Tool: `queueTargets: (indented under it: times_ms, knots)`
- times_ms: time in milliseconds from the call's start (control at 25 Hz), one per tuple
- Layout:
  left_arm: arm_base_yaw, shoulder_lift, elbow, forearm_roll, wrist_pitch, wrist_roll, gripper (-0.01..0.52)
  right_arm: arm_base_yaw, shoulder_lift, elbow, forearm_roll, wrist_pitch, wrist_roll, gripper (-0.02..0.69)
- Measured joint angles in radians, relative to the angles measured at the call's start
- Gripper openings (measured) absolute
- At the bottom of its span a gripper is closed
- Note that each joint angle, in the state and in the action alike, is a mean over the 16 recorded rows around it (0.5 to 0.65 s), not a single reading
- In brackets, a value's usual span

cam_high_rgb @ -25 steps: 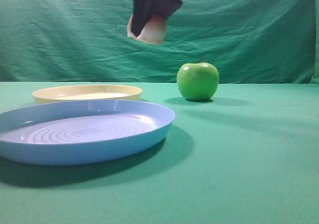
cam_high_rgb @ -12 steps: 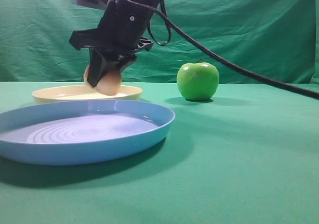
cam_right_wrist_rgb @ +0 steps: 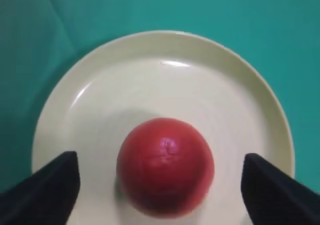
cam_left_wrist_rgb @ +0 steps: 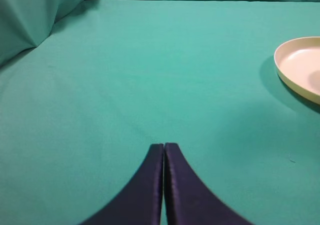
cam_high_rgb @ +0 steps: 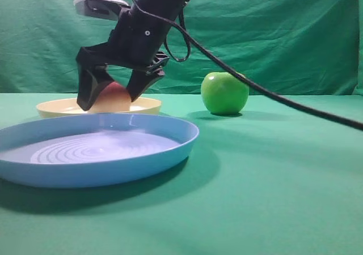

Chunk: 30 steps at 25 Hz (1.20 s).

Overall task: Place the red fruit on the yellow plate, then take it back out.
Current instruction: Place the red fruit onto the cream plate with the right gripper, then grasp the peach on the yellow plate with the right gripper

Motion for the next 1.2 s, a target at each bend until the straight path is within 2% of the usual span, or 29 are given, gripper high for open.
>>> queueTargets:
  times_ms: [320,480,600,760,1200]
  knots:
    - [0.000,0.000,0.000,0.000,0.000,0.000,0.000,-0.060,-0.193,-0.042,-0.111,0.246,0.277,0.142]
    - [0.000,0.000,0.000,0.000,0.000,0.000,0.000,-0.086,-0.299,-0.031,-0.161,0.334,0.376,0.035]
    - [0.000,0.000,0.000,0.000,0.000,0.000,0.000,-0.100,-0.386,0.009,-0.186,0.369,0.414,0.006]
    - [0.000,0.000,0.000,0.000,0.000,0.000,0.000,-0.107,-0.522,0.108,-0.211,0.373,0.448,0.000]
    - [0.000,0.000,0.000,0.000,0.000,0.000,0.000,-0.107,-0.949,0.540,-0.277,0.318,0.546,0.000]
